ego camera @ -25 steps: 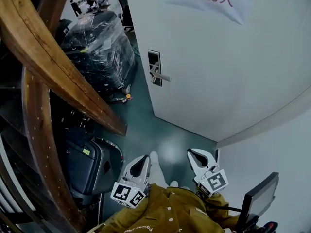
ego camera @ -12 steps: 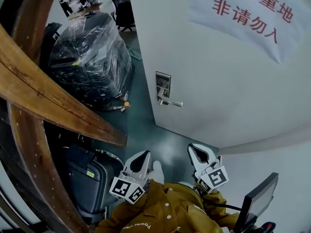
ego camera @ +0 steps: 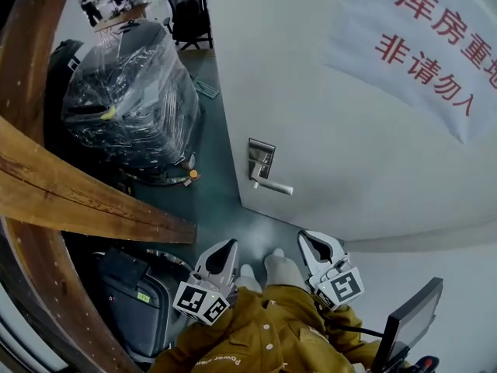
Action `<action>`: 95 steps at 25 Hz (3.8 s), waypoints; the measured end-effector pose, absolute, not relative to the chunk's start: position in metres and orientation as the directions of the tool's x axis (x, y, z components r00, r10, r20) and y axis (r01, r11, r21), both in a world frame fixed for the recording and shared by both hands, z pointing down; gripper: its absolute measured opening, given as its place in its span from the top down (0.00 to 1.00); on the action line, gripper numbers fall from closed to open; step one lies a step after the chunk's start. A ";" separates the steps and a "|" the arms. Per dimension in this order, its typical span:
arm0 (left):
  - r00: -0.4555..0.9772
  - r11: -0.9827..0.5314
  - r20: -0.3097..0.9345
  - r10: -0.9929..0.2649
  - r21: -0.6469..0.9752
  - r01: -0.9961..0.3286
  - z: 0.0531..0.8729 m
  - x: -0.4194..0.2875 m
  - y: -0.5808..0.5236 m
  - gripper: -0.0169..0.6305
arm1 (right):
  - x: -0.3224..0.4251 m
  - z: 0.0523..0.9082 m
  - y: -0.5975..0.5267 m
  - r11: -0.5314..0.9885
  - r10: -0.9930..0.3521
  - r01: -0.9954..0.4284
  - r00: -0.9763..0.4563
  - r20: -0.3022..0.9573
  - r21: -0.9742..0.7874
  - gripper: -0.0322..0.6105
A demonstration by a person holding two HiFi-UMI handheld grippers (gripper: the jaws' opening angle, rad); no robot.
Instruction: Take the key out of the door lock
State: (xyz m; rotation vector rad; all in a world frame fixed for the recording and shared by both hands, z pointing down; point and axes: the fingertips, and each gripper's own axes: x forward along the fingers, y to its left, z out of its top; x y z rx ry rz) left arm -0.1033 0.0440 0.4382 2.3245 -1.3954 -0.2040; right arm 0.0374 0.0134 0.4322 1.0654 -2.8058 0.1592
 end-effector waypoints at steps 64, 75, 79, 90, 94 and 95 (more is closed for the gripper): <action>0.416 -0.070 -0.094 -0.904 0.995 0.074 0.624 -0.095 -0.154 0.67 | 0.069 0.349 -0.162 0.368 -0.930 -0.909 -0.357 0.090 0.194 0.95; 0.377 -0.132 -0.188 -0.907 0.977 0.168 0.620 -0.086 -0.162 0.88 | 0.071 0.350 -0.161 0.357 -0.934 -0.914 -0.343 0.100 0.193 0.95; 0.372 -0.139 -0.193 -0.908 0.976 0.167 0.618 -0.086 -0.162 0.93 | 0.070 0.348 -0.162 0.349 -0.937 -0.917 -0.339 0.085 0.193 0.95; 0.391 -0.093 -0.165 -0.905 0.976 0.198 0.623 -0.087 -0.161 0.94 | 0.068 0.344 -0.164 0.331 -0.943 -0.918 -0.329 0.048 0.218 0.95; 0.423 -0.049 -0.152 -0.893 0.969 0.244 0.623 -0.087 -0.161 0.94 | 0.066 0.341 -0.165 0.325 -0.944 -0.918 -0.328 0.025 0.226 0.95; 0.426 -0.035 -0.147 -0.893 0.965 0.260 0.623 -0.087 -0.161 0.95 | 0.066 0.341 -0.165 0.324 -0.945 -0.918 -0.327 0.026 0.227 0.95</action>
